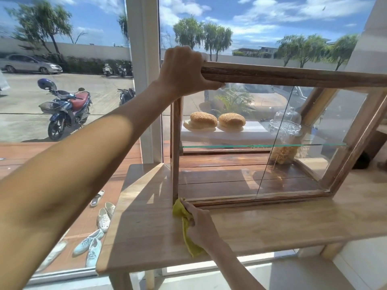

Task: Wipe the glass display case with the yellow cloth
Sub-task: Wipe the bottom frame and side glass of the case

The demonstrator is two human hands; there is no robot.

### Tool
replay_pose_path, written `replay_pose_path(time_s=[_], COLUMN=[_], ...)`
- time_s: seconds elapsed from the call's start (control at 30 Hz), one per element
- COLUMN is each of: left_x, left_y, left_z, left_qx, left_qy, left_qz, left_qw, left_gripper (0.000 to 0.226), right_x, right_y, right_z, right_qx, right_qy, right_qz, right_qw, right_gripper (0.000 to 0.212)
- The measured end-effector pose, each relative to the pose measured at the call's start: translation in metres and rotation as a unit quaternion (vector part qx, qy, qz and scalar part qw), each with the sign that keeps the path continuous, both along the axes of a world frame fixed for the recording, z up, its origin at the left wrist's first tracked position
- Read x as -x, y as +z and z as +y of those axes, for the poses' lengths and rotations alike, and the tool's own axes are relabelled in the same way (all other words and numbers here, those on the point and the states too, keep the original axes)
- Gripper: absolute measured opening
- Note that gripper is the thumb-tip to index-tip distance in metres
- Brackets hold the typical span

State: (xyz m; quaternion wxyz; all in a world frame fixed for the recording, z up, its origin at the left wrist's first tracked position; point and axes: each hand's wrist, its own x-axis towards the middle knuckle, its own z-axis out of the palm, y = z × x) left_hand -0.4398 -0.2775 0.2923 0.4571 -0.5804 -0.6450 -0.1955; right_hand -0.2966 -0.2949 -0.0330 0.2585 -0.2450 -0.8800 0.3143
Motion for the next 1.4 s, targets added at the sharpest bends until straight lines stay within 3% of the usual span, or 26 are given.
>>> replay_pose_path(time_s=[0.13, 0.2, 0.3, 0.4, 0.53, 0.73, 1.1, 1.4], left_x=[0.001, 0.0, -0.001, -0.001, 0.0, 0.002, 0.002, 0.0], left_y=[-0.001, 0.0, 0.0, -0.002, -0.001, -0.003, -0.002, -0.001], left_z=[0.0, 0.0, -0.002, -0.002, 0.0, 0.001, 0.002, 0.001], left_qx=[-0.008, -0.008, -0.004, -0.022, -0.022, -0.035, -0.022, -0.029], left_qy=[0.002, 0.007, 0.018, 0.02, 0.028, 0.02, 0.018, 0.014], left_qz=[-0.001, -0.004, -0.009, -0.01, -0.009, -0.004, 0.004, -0.002], left_qw=[1.0, 1.0, 1.0, 0.999, 0.999, 0.999, 1.0, 0.999], left_gripper=[0.078, 0.079, 0.08, 0.078, 0.078, 0.076, 0.075, 0.075], right_x=[-0.02, -0.021, -0.01, -0.001, 0.001, 0.0, 0.001, -0.012], right_y=[0.015, 0.022, 0.027, 0.019, 0.004, -0.009, 0.002, 0.006], right_z=[0.017, 0.022, 0.026, 0.027, 0.03, 0.044, 0.045, 0.058], right_qx=[0.013, -0.045, -0.157, -0.246, -0.199, -0.232, -0.221, -0.308], right_qy=[-0.071, -0.125, -0.093, 0.003, 0.046, 0.096, 0.115, 0.159], right_qz=[0.085, 0.159, 0.188, 0.13, 0.043, -0.052, -0.111, -0.126], right_qw=[0.994, 0.978, 0.965, 0.96, 0.978, 0.967, 0.962, 0.929], right_gripper=[0.06, 0.058, 0.061, 0.071, 0.072, 0.073, 0.073, 0.068])
